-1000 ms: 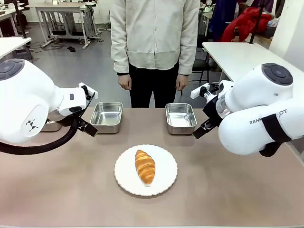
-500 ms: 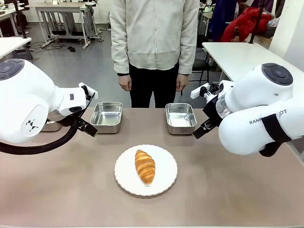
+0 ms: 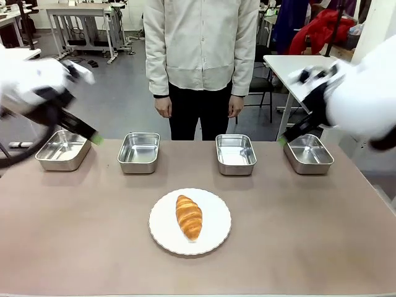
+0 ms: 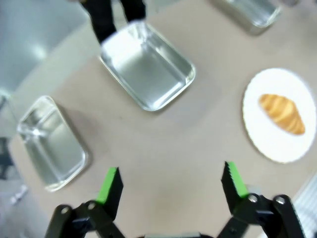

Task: Place the bread in the container.
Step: Place the Butter Roll into the Airtight Container indicated by the human.

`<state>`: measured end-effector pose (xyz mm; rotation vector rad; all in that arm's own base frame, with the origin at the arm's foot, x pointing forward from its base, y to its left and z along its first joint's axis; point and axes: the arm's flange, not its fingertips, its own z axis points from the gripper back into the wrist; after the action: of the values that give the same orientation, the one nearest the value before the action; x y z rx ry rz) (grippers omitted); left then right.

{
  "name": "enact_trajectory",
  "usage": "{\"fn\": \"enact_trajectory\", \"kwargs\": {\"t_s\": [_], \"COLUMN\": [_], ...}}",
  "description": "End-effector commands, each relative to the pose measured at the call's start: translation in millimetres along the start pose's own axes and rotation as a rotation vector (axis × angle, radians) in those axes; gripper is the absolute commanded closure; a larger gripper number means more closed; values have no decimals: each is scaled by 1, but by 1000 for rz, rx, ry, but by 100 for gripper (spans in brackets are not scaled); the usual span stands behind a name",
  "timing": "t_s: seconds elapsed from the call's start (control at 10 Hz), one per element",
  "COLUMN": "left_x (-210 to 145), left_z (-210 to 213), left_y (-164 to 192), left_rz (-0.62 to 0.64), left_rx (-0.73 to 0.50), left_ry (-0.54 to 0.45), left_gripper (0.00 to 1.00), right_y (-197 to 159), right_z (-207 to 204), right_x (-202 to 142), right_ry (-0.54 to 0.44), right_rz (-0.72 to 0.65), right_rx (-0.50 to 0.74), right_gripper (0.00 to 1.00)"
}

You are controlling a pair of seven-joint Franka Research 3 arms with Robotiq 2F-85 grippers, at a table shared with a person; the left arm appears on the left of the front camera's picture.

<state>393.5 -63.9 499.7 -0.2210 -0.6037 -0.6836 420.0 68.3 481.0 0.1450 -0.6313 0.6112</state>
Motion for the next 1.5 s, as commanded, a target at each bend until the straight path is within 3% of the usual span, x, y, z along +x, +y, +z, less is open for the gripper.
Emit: {"fn": "enact_trajectory", "kwargs": {"t_s": [0.0,0.2,0.3,0.4,0.8,1.1,1.4], "left_x": [-14,-49,-61,-54,-56,-62,-87], "left_z": [43,56,52,76,72,163,205], "left_y": [77,144,154,115,127,193,226], "left_rz": [-81,-209,-143,-151,-163,-112,-134], "left_rx": [-127,-217,-192,-178,-177,-220,-236], "left_ry": [32,57,16,18,29,-237,-382], "left_gripper": [0,0,0,0,0,0,0], "right_y": [-60,-105,-107,-91,-96,-171,-213], "right_z": [26,38,27,56,53,112,133], "right_x": [-5,-13,-16,-18,-20,-10,-16], "right_ry": [-51,-136,-147,-109,-106,-218,-286], "right_rz": [21,11,37,-1,17,43,71], "right_rx": [136,257,286,162,179,226,291], "right_gripper": [0,0,0,0,0,0,0]}}
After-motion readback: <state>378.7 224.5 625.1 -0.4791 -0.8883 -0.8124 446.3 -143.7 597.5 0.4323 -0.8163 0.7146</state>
